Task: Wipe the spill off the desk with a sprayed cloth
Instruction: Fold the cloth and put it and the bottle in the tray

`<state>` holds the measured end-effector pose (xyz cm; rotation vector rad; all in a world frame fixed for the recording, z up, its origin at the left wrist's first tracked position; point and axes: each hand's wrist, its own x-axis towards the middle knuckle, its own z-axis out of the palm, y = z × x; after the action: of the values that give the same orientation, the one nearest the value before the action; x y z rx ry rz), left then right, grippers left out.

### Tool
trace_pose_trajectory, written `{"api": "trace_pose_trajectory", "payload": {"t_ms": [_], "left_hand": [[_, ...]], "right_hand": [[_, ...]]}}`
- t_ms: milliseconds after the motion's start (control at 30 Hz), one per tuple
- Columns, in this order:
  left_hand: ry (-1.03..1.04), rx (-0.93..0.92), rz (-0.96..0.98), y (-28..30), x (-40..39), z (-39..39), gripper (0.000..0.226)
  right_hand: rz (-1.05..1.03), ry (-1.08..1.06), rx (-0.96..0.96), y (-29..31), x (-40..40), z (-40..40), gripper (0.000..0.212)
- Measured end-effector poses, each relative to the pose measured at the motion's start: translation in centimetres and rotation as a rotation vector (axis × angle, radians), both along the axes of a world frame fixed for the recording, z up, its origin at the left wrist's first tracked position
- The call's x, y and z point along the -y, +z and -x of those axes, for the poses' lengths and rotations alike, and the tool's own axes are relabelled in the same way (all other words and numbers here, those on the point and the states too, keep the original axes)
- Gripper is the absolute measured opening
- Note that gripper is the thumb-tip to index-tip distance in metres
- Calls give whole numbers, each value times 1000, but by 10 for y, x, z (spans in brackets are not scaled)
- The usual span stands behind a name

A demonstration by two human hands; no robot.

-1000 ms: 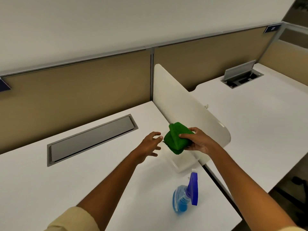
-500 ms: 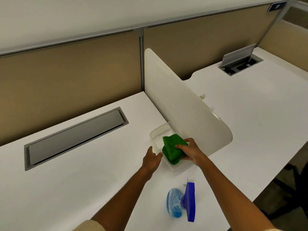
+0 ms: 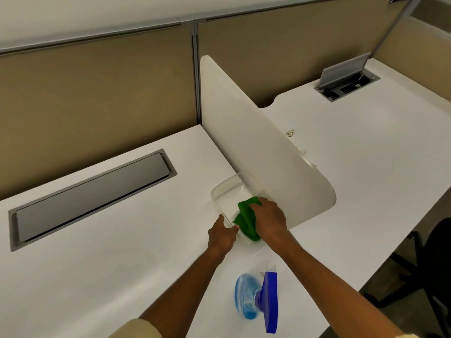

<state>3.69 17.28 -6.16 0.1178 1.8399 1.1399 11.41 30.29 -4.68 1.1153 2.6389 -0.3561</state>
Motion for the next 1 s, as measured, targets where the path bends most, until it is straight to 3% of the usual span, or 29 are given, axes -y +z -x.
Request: {"api": "trace_pose_trajectory", "payload": {"t_ms": [133,233,500,700,900,1000], "left_hand": [[13,27,-6,0,0,1,65],[20,38,-11,-1,0,1,66],[43,64,-17,-8,1,1,78],[-13,-2,-13,7,7,-3,80],[-194,-348,-68,23,18,-13,72],[-302,-505,-16,4,26,-7,91]], "right_hand": [[54,165,196,-9,0,2,62],[127,195,295,-14,-1,5,55],[125,186,307,-21,4,7,55],[152,89,135,-5,10,2,48],[25,90,-155,26,21,-6,53],[40,147,-241,39,27,-16,60]]}}
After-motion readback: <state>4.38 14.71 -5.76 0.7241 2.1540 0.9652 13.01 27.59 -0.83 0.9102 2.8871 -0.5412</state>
